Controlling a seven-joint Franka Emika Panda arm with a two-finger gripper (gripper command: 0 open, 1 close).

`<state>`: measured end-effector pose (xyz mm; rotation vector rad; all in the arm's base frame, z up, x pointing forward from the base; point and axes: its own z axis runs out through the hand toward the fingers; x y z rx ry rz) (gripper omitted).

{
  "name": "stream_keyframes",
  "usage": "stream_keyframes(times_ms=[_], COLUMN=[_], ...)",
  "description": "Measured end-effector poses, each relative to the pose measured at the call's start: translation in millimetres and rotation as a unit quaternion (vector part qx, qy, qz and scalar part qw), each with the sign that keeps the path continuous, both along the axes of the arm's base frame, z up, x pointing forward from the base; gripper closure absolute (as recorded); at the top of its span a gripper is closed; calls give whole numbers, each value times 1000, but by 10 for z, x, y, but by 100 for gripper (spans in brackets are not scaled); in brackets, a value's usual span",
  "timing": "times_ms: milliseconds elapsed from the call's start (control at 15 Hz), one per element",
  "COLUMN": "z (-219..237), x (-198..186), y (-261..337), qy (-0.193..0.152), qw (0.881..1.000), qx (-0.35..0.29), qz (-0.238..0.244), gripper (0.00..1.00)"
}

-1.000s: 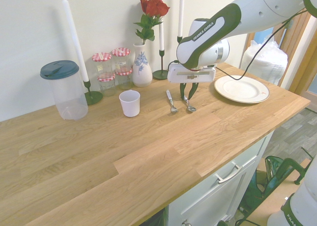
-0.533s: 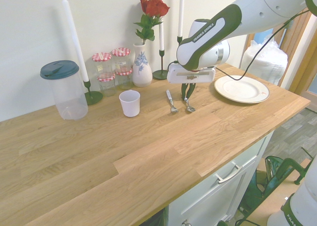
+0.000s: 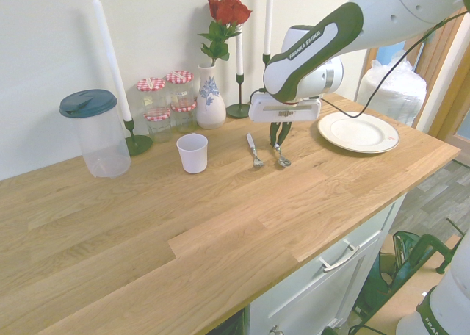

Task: Put the spoon into the plate

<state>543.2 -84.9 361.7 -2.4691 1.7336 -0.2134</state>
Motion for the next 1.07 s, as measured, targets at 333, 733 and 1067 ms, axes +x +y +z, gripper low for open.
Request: stream_keyframes(times_ms=[333, 733, 1067], z=[502, 817, 630], x=[-77, -380, -713], y=[-97, -1011, -1803], qy=[-17, -8, 8], qw=[1000, 999, 998], qx=[-5, -22, -18], qz=[-1, -37, -64], gripper=[100, 100, 100])
